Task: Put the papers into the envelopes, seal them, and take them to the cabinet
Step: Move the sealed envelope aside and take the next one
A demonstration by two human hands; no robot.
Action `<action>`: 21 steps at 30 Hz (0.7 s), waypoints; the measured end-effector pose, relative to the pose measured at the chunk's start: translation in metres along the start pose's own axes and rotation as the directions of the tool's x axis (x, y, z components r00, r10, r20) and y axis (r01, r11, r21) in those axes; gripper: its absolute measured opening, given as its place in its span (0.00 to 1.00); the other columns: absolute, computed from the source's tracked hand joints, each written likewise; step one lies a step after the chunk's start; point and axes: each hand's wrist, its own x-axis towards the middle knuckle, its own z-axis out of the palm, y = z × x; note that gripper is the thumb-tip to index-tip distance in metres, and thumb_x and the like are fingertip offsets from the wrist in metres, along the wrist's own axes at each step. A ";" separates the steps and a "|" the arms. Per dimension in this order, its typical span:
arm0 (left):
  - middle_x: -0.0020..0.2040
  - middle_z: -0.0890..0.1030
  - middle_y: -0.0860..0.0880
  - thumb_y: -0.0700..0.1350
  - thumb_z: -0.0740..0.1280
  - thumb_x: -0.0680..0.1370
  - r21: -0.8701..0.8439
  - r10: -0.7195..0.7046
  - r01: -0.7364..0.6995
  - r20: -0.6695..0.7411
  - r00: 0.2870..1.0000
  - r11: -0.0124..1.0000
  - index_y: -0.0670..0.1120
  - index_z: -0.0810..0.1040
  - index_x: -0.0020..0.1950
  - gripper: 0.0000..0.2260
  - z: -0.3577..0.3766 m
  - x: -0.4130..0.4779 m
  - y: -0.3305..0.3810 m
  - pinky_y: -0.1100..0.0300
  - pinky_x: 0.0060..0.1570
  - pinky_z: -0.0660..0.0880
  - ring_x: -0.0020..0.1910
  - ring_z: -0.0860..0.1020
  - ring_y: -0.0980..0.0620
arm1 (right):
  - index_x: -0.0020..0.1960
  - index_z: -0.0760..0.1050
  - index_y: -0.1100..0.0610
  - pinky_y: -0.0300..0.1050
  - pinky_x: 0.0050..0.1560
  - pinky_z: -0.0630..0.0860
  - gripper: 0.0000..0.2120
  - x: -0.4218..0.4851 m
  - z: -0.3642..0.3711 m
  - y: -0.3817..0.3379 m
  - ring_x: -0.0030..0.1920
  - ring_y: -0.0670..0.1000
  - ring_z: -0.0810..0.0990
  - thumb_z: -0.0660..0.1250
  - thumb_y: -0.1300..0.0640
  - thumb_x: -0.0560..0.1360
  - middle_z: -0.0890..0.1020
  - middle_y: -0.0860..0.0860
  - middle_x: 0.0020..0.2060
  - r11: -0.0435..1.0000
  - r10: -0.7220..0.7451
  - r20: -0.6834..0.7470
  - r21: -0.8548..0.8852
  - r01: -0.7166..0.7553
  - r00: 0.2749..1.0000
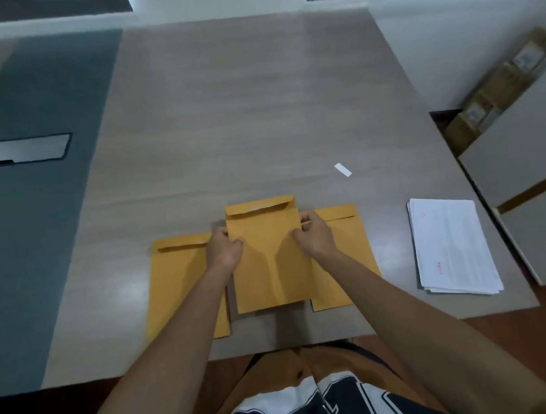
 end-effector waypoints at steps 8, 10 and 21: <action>0.47 0.76 0.50 0.49 0.65 0.81 -0.030 0.134 -0.131 0.152 0.979 0.991 0.47 0.72 0.52 0.06 0.064 -0.021 0.047 0.56 0.42 0.72 0.47 0.76 0.49 | 0.55 0.72 0.56 0.50 0.50 0.75 0.08 0.009 -0.074 0.045 0.47 0.53 0.77 0.66 0.60 0.76 0.78 0.53 0.46 0.975 0.181 -0.065 0.146 -0.171 0.981; 0.49 0.78 0.50 0.51 0.61 0.82 -0.072 0.156 -0.145 0.177 0.972 0.987 0.49 0.75 0.52 0.07 0.073 -0.025 0.052 0.53 0.50 0.75 0.50 0.77 0.49 | 0.57 0.73 0.56 0.52 0.51 0.76 0.11 0.013 -0.091 0.054 0.52 0.55 0.78 0.66 0.60 0.75 0.79 0.55 0.52 0.952 0.234 -0.055 0.216 -0.217 0.971; 0.77 0.63 0.51 0.52 0.60 0.81 0.492 0.441 -0.617 0.435 0.785 0.614 0.49 0.66 0.76 0.23 0.098 -0.041 0.035 0.48 0.72 0.62 0.74 0.62 0.48 | 0.56 0.76 0.53 0.61 0.61 0.75 0.08 0.036 -0.181 0.094 0.57 0.59 0.79 0.64 0.62 0.78 0.80 0.56 0.55 0.860 0.315 -0.043 0.436 -0.266 0.948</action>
